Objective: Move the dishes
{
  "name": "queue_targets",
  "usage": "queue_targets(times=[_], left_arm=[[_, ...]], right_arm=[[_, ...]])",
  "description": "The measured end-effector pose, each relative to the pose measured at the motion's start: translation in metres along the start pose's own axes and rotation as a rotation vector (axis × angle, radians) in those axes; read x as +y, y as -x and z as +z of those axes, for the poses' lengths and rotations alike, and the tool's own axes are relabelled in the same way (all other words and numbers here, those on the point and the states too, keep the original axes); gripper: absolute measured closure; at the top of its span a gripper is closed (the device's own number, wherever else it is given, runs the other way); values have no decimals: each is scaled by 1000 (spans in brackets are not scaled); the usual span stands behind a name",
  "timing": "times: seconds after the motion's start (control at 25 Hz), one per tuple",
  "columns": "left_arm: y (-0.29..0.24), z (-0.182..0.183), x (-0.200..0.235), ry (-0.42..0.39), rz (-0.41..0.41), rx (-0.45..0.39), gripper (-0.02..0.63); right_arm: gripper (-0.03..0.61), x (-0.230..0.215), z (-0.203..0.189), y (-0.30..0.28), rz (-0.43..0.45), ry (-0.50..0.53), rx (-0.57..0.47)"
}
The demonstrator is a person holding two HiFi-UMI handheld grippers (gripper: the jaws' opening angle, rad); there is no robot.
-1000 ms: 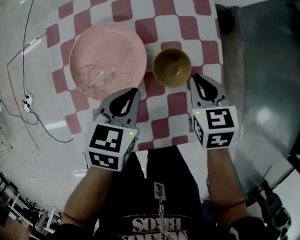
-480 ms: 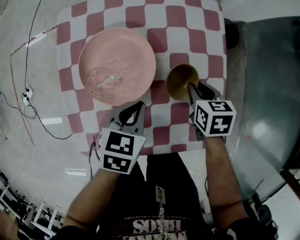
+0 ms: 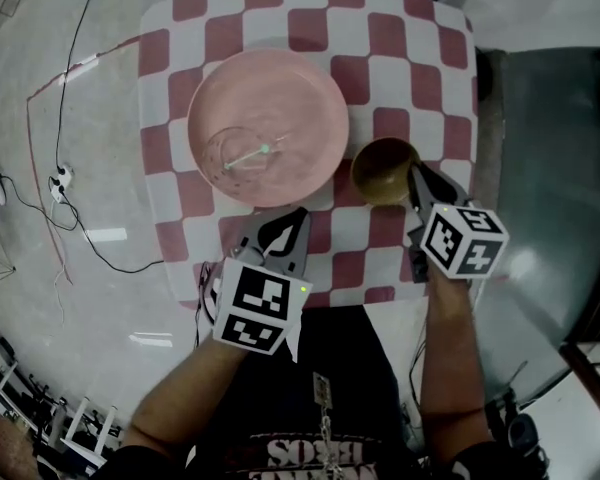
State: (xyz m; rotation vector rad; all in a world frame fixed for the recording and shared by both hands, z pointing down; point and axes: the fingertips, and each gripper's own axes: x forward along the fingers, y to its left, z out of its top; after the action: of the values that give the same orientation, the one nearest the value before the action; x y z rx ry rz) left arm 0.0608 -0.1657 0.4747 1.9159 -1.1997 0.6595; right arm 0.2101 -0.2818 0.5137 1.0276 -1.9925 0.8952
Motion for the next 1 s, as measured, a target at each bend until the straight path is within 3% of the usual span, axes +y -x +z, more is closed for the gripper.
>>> queue_targets(times=[0.4, 0.72, 1.0], left_arm=[[23, -18, 25, -2, -24, 12, 584], [49, -43, 73, 49, 20, 7, 584], [70, -67, 111, 129, 66, 2, 584]], right_arm=[[535, 44, 55, 16, 36, -55, -134], [535, 94, 86, -28, 41, 31, -150], [534, 109, 98, -64, 4, 30, -119]])
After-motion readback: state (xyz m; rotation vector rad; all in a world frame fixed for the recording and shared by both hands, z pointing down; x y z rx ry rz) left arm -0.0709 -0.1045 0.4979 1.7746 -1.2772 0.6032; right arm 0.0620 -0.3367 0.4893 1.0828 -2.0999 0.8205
